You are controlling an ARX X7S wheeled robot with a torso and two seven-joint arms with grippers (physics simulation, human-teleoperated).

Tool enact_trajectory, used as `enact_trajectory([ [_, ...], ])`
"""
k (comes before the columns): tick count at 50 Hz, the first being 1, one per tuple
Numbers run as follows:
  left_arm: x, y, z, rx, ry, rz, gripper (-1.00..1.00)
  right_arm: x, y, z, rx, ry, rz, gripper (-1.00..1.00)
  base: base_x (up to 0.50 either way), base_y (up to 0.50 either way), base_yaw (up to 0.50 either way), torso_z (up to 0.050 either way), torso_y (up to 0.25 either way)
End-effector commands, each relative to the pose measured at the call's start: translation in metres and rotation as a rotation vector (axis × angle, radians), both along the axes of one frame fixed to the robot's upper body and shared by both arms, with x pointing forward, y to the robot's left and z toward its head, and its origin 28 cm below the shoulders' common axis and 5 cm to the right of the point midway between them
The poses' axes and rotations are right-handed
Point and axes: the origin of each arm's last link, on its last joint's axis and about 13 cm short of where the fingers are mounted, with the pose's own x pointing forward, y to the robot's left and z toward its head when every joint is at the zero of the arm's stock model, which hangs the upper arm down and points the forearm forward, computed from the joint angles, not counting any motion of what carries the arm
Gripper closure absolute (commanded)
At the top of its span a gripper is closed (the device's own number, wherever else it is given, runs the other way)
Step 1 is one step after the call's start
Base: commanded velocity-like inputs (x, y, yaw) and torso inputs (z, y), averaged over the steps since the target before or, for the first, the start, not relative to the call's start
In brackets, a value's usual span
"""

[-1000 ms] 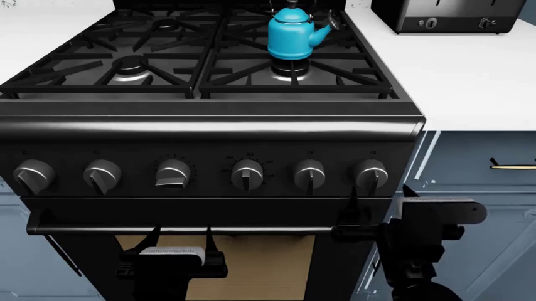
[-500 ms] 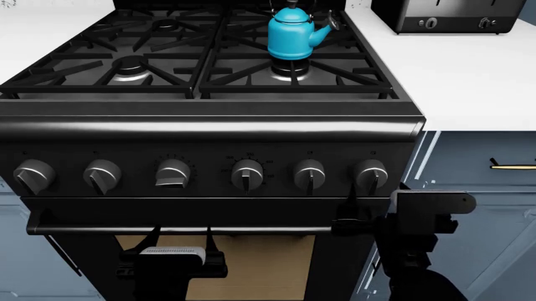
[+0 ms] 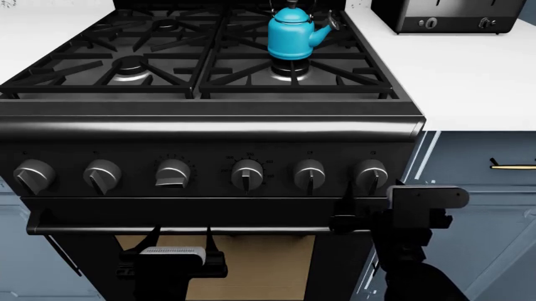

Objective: Turn on the front right burner of the stove.

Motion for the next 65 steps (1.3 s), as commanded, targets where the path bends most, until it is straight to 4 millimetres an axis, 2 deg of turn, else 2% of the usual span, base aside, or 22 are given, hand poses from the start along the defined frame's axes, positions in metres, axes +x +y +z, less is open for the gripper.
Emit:
enact_trajectory([
  [1, 0.0, 0.0, 0.0, 0.0, 0.0, 0.001, -1.0, 0.002, 0.001, -0.002, 0.001, 0.005, 0.008, -1.0, 0.0, 0.0, 0.0, 0.0, 0.0],
  [3, 0.0, 0.0, 0.0, 0.0, 0.001, 0.001, -1.0, 0.002, 0.001, -0.002, 0.005, 0.005, 0.006, -1.0, 0.0, 0.0, 0.0, 0.0, 0.0],
  [4, 0.0, 0.0, 0.0, 0.0, 0.001, 0.001, -1.0, 0.002, 0.001, -0.003, 0.005, 0.006, 0.004, 1.0, 0.0, 0.0, 0.0, 0.0, 0.0],
  [33, 0.0, 0.0, 0.0, 0.002, 0.002, 0.003, -1.0, 0.005, -0.002, 0.002, -0.033, 0.005, 0.001, 1.0, 0.0, 0.0, 0.0, 0.0, 0.0],
  [44, 0.0, 0.0, 0.0, 0.0, 0.002, 0.003, -1.0, 0.0, 0.005, 0.02, -0.212, 0.016, 0.009, 1.0, 0.0, 0.0, 0.0, 0.0, 0.0],
  [51, 0.0, 0.0, 0.0, 0.0, 0.001, 0.003, -1.0, -0.001, 0.008, 0.024, -0.314, 0.036, 0.012, 1.0, 0.0, 0.0, 0.0, 0.0, 0.0],
  [59, 0.0, 0.0, 0.0, 0.0, 0.001, 0.001, -1.0, -0.004, 0.013, 0.034, -0.38, 0.04, 0.025, 1.0, 0.0, 0.0, 0.0, 0.0, 0.003],
  [65, 0.0, 0.0, 0.0, 0.0, 0.0, 0.001, -1.0, -0.004, 0.015, 0.034, -0.419, 0.059, 0.042, 1.0, 0.0, 0.0, 0.0, 0.0, 0.004],
])
